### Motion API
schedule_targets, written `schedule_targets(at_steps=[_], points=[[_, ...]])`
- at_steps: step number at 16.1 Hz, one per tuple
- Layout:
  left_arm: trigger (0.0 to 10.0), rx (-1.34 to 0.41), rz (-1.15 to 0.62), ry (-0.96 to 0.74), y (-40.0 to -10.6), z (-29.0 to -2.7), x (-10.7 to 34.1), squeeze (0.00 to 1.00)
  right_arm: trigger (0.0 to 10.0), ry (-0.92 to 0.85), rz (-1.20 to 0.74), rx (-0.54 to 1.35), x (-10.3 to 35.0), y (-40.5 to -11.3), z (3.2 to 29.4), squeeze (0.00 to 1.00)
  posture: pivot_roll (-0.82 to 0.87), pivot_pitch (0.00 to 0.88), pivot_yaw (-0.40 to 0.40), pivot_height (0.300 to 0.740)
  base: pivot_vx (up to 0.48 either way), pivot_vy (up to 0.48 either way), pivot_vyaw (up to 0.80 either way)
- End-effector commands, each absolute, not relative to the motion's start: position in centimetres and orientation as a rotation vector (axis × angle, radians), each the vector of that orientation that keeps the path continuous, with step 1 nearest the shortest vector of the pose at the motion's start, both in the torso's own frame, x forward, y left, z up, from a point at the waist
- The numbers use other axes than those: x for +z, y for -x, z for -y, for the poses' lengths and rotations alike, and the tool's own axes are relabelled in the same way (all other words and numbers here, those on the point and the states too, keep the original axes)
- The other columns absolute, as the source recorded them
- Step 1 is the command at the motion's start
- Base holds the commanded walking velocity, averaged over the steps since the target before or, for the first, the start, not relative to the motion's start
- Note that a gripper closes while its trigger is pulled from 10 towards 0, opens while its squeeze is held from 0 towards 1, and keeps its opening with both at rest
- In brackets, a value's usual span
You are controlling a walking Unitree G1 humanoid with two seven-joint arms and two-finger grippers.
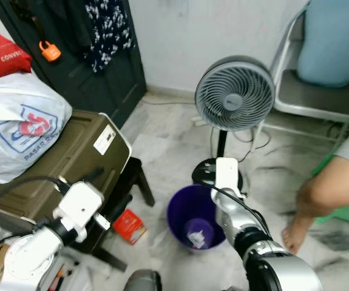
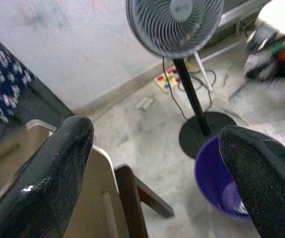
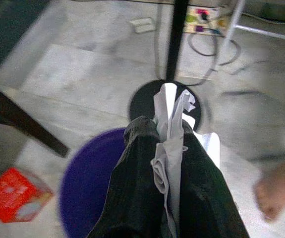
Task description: Clean up the room
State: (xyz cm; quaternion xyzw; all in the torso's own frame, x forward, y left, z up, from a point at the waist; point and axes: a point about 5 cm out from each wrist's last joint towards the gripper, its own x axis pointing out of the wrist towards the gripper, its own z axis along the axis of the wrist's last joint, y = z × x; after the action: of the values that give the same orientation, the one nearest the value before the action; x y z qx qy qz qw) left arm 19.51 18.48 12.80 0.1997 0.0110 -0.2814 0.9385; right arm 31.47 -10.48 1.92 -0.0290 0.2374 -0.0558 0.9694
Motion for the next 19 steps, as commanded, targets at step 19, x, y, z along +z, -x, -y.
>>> schedule_targets(at_steps=[19], points=[[10.0, -0.651, -0.004, -0.373, -20.8, -15.6, 15.9, 0.00, 10.0, 0.042, -0.401, -0.284, 3.1, -32.1, 10.8, 0.00, 0.33, 0.172, 0.231, 0.740, 0.000, 0.000, 0.00]])
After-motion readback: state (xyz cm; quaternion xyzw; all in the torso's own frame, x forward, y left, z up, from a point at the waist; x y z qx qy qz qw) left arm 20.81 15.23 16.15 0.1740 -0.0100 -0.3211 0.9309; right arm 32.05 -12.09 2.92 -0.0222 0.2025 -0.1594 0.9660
